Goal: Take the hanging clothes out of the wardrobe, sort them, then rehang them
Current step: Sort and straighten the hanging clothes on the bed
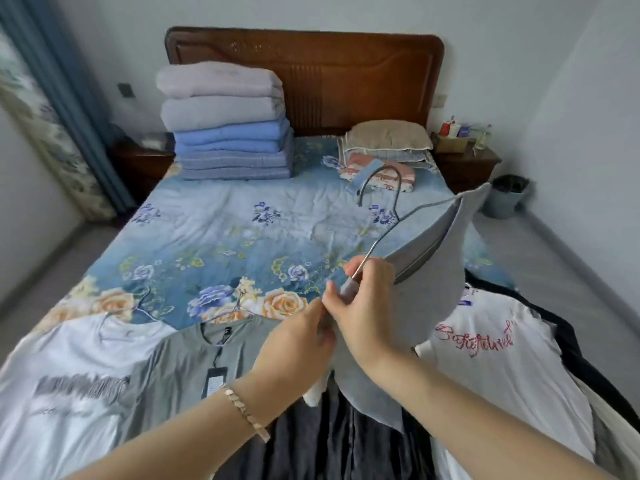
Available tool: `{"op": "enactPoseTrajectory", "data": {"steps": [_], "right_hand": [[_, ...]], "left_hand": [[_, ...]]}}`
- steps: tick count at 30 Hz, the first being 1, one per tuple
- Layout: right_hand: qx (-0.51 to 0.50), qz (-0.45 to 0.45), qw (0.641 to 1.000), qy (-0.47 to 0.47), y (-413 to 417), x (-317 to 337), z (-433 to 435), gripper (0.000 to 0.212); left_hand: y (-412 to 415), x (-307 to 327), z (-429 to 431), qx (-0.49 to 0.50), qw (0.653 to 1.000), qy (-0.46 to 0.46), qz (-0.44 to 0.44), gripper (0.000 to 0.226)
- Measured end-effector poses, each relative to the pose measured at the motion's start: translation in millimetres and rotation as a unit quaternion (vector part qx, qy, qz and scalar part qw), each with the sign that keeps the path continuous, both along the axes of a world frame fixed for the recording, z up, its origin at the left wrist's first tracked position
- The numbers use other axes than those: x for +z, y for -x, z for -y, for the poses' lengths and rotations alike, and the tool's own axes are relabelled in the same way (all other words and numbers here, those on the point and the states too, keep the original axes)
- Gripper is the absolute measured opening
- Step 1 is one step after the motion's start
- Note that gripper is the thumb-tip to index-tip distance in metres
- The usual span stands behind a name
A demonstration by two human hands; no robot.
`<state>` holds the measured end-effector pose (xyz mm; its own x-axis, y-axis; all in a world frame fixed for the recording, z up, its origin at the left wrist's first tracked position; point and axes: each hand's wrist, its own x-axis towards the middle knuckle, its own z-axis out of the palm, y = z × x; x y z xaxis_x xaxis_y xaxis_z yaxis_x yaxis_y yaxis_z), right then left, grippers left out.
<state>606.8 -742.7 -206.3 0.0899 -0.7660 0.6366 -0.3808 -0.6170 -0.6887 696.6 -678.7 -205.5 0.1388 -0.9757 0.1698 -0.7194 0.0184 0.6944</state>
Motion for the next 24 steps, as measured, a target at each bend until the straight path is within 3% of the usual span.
{"op": "enactPoseTrajectory", "data": {"steps": [4, 6, 8, 10, 12, 13, 15, 18, 22, 24], "right_hand": [[0.127, -0.043, 0.991, -0.006, -38.9, 28.9, -50.3, 0.033], [0.178, -0.084, 0.98, 0.008, -36.1, 40.6, -59.4, 0.035], [0.14, -0.104, 0.982, 0.069, -25.4, 44.2, -52.3, 0.03], [0.047, -0.152, 0.984, 0.078, -18.5, 46.7, -35.0, 0.034], [0.058, -0.272, 0.96, -0.029, -16.7, 49.0, -18.3, 0.041], [0.1, -0.338, 0.931, -0.089, -17.1, 46.7, -12.4, 0.042], [0.193, -0.404, 0.882, -0.146, -20.6, 37.5, -10.5, 0.04], [0.236, -0.345, 0.905, -0.084, -25.9, 19.4, -20.8, 0.028], [0.278, -0.213, 0.931, -0.101, -32.4, 14.1, -44.3, 0.018], [0.287, -0.176, 0.935, -0.115, -34.5, 19.6, -54.8, 0.018]], "left_hand": [[-41.5, 22.6, -57.9, 0.102, 0.993, 0.026, 0.046, 0.032], [-66.0, 25.2, -85.6, 0.146, 0.982, 0.045, 0.116, 0.045], [-92.6, 23.1, -113.0, 0.133, 0.968, 0.072, 0.203, 0.04], [-114.5, 20.8, -140.4, 0.147, 0.964, 0.069, 0.212, 0.031], [-127.1, 19.4, -163.9, 0.191, 0.968, 0.037, 0.159, 0.045], [-134.2, 17.1, -174.5, 0.209, 0.967, 0.038, 0.14, 0.047], [-148.9, 16.0, -194.1, 0.22, 0.963, 0.048, 0.15, 0.031], [-165.9, 11.8, -218.7, 0.203, 0.961, 0.043, 0.181, 0.026], [-177.9, 5.4, -241.7, 0.224, 0.958, 0.005, 0.179, 0.027], [-184.9, 2.2, -250.7, 0.216, 0.962, -0.004, 0.165, 0.045]]}}
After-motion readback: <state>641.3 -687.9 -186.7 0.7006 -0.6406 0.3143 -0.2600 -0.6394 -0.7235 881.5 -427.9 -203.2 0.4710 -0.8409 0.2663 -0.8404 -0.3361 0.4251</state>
